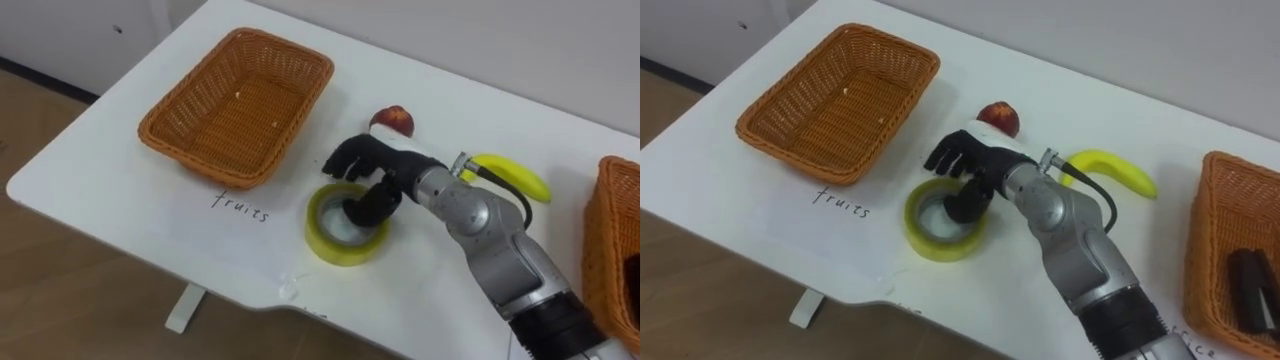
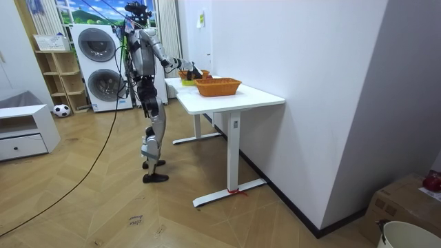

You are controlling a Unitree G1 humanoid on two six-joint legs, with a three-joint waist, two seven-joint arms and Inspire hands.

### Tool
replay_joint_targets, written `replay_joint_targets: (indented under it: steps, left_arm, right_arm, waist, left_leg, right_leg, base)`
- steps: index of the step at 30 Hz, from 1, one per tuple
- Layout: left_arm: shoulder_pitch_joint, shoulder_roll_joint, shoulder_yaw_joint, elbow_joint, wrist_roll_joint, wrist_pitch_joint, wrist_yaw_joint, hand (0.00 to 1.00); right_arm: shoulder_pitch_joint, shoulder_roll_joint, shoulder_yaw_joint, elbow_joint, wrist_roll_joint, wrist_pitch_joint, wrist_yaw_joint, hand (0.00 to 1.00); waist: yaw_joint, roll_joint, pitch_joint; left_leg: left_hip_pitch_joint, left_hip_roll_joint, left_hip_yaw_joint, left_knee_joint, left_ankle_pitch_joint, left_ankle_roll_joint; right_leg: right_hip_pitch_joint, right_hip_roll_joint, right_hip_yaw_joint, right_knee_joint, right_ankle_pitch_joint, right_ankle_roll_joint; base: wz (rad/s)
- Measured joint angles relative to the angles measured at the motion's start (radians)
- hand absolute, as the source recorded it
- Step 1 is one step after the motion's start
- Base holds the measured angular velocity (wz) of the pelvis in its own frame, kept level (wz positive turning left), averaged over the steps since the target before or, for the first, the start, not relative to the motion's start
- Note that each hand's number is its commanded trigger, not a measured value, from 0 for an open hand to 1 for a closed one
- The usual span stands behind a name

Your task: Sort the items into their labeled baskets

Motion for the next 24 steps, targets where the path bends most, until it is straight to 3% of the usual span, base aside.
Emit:
replay_joint_targets:
  steps: [14, 24]
  left_arm:
    - [-0.014, -0.005, 0.001, 0.000, 0.001, -0.001, -0.006, 0.00]
    - [-0.014, -0.004, 0.002, 0.000, -0.010, -0.016, -0.007, 0.00]
  right_arm:
    - [0.000, -0.003, -0.001, 0.010, -0.003, -0.001, 0.012, 1.00]
    - [0.002, -0.016, -0.001, 0.012, 0.004, -0.008, 0.016, 1.00]
  waist:
    - [0.002, 0.002, 0.0012]
    - [-0.011, -0.009, -0.0064]
  left_leg:
    - [0.006, 0.001, 0.007, -0.003, 0.000, 0.000]
    - [0.016, 0.001, 0.012, -0.001, 0.000, 0.001]
  right_leg:
    - [0.002, -0.001, 0.007, 0.001, 0.000, 0.000]
    - [0.009, -0.003, 0.029, 0.002, 0.000, 0.000]
  base:
    - [-0.01]
    - [-0.01]
